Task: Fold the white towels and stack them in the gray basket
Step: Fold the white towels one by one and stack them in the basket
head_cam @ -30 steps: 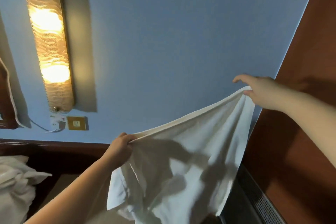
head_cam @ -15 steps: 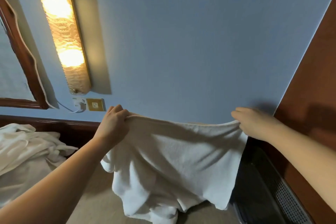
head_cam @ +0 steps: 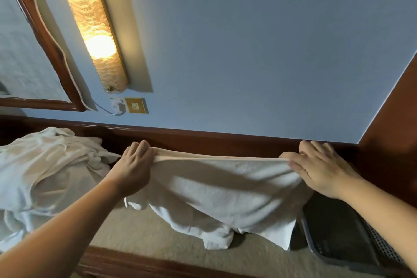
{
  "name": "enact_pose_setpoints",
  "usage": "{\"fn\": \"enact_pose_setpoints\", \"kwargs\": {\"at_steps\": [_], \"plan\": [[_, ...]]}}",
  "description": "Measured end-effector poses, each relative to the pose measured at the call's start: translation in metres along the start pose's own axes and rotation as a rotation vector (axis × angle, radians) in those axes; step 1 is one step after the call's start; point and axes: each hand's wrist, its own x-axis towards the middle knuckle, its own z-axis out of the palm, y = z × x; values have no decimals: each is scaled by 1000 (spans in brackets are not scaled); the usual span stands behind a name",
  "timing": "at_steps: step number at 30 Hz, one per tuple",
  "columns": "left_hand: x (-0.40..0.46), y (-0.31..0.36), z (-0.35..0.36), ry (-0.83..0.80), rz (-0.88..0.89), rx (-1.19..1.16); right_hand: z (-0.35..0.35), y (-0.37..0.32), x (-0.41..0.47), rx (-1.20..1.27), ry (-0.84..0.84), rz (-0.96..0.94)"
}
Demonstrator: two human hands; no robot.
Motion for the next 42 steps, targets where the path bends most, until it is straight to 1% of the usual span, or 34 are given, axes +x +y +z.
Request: {"fn": "enact_pose_setpoints", "kwargs": {"at_steps": [2, 4, 7, 8, 10, 12, 14, 17, 20, 22, 24, 25, 27, 29, 31, 33, 35, 37, 39, 41, 42], "plan": [[-7, 3, -2, -6, 15, -34, 4, 0, 1, -16, 87, -24], [-14, 7, -3, 0, 74, -56, 8, 1, -1, -33, 124, -49], [-18, 14, -3, 17, 97, -60, 12, 0, -5, 88, 50, 2], [-18, 17, -2, 25, 91, -60, 14, 1, -7, 103, 63, -26], [-16, 22, 0, 68, 108, -75, 18, 1, -8, 29, 120, -137], [-13, 26, 3, 121, 154, -104, 21, 4, -6, -17, 120, -150], [-11, 30, 3, 155, 202, -126, 16, 4, -3, -39, 96, -77], [-6, 37, 2, 196, 251, -168, 10, -1, 6, -28, 5, 76], [5, 46, -4, 259, 174, -260, 3, -2, 12, 106, -69, 257], [14, 58, -14, 262, 15, -361, -3, 1, 16, 213, -77, 365], [23, 71, -23, 214, -164, -480, -11, 1, 25, 315, -147, 495], [27, 76, -26, 182, -209, -526, -13, 1, 30, 384, -179, 556], [34, 84, -28, 123, -209, -532, -13, 3, 39, 500, -227, 657], [39, 89, -29, 56, -195, -497, -9, 5, 45, 523, -248, 716], [41, 92, -28, -9, -277, -552, -7, 5, 49, 465, -226, 742], [42, 95, -27, -39, -391, -619, -6, 3, 54, 435, -138, 767], [43, 98, -26, -32, -439, -650, -3, 0, 59, 440, -26, 797], [42, 99, -28, -14, -424, -648, -1, -8, 64, 456, 100, 770], [40, 101, -31, 9, -383, -631, -5, -22, 67, 424, 178, 654], [38, 103, -38, 36, -324, -607, -19, -40, 70, 387, 156, 450], [37, 106, -41, 56, -285, -599, -29, -51, 71, 405, 114, 343]]}}
